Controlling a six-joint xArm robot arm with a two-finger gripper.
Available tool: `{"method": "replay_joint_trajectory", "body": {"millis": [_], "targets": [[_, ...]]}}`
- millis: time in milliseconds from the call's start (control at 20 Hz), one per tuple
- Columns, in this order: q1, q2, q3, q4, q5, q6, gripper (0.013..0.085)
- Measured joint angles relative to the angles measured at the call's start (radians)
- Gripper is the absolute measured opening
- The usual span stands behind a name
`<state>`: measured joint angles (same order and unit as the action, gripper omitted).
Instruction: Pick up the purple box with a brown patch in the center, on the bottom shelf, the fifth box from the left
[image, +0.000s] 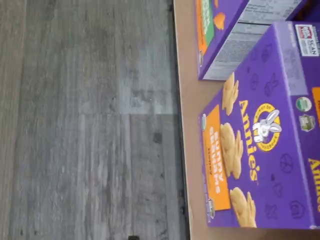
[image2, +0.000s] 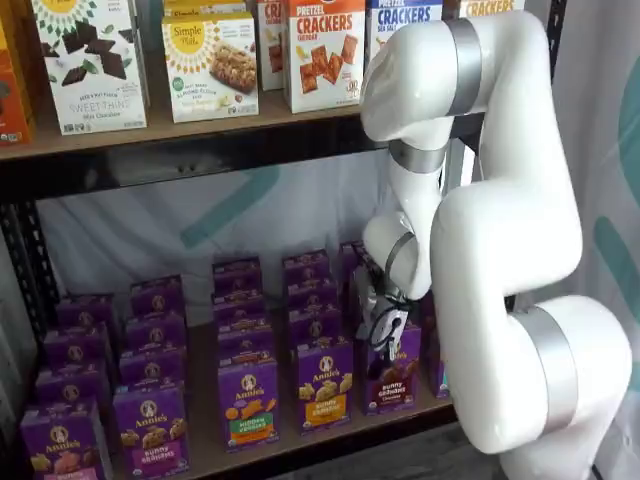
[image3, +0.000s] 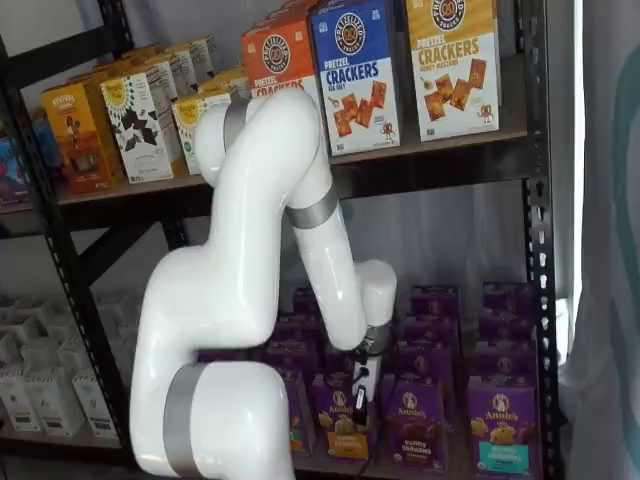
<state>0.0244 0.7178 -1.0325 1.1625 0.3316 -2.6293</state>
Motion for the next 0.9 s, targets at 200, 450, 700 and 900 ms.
{"method": "replay_joint_trajectory", "body": {"millis": [200, 450, 700, 900], "targets": [[-0.002, 0.006, -0.020, 0.069, 0.007, -0.060, 0.0850], [-0.009, 0.022, -0.054, 0.107, 0.010, -0.094, 0.0850], [-0.021, 0.048, -0.101, 0.151, 0.014, -0.138, 0.0850], [-0.032, 0.076, -0.142, 0.148, 0.010, -0.142, 0.0850]]}}
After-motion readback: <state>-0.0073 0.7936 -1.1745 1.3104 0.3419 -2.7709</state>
